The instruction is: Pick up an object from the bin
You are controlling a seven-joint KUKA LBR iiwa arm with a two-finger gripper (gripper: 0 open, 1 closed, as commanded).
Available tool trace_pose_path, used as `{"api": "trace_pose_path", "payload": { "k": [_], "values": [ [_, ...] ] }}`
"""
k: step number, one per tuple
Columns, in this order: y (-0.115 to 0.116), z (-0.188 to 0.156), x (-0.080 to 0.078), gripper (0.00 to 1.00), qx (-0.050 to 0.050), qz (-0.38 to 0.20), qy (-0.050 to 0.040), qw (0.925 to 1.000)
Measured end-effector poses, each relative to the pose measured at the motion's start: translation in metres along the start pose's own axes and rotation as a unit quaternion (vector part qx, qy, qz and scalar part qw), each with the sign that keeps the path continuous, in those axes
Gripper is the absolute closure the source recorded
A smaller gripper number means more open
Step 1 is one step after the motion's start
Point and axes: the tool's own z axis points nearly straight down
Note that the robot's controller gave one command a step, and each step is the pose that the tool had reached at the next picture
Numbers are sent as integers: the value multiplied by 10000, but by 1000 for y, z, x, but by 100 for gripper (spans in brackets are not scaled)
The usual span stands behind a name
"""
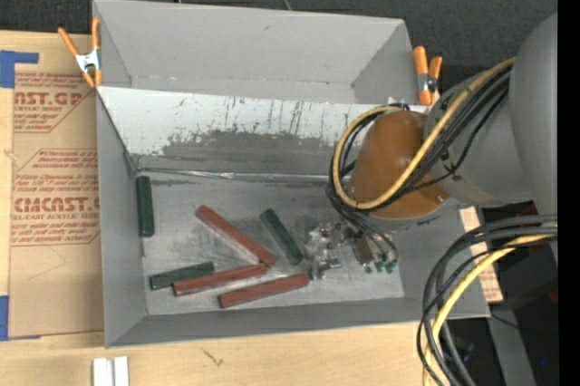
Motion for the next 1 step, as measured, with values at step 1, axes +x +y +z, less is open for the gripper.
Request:
{"api": "trace_pose_path", "payload": {
  "k": [1],
  "values": [
    [0,0,-2,0,4,0,-53,10000]
  ]
}}
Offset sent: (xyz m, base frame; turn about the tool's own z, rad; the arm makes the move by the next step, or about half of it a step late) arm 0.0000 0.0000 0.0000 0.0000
